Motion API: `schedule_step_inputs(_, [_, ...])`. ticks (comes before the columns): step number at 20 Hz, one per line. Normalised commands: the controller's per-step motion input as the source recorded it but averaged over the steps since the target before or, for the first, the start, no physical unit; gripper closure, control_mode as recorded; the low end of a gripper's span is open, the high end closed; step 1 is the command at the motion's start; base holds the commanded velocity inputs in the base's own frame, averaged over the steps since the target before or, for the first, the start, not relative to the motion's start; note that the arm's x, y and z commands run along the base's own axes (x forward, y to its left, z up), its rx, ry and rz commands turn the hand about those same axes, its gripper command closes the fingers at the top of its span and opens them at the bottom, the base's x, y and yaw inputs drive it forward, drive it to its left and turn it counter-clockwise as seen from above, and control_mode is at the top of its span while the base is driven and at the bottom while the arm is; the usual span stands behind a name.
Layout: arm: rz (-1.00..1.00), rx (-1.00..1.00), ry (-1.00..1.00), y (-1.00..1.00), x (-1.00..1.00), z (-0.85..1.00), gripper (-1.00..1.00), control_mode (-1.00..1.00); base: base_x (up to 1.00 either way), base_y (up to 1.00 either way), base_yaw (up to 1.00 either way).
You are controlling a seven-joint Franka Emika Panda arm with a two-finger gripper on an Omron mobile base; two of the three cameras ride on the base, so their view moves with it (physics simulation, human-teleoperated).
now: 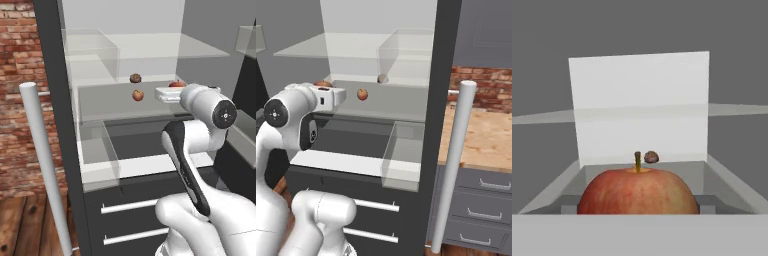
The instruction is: Pick up the peach and apple from the fridge and place one fruit on each plate on the dining counter.
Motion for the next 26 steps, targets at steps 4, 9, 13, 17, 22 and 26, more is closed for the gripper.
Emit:
schedule_step_inputs(4, [0.0,0.0,0.06,-0.07,-1.0,-0.2,1.0,-1.0,0.0,0.0,0.0])
schedule_step_inputs(9, [0.0,0.0,0.04,-0.18,-1.0,-0.1,1.0,-1.0,0.0,0.0,0.0])
schedule_step_inputs(13, [0.0,0.0,0.07,-0.22,-0.96,-0.16,1.0,-1.0,0.0,0.0,0.0])
schedule_step_inputs(17, [0.0,0.0,0.03,-0.01,-0.55,-0.51,1.0,-1.0,0.0,0.0,0.0])
schedule_step_inputs(22, [0.0,0.0,0.0,0.01,-0.03,-0.48,1.0,-1.0,0.0,0.0,0.0])
schedule_step_inputs(26, [0.0,0.0,0.0,0.0,0.0,-0.19,1.0,-1.0,0.0,0.0,0.0])
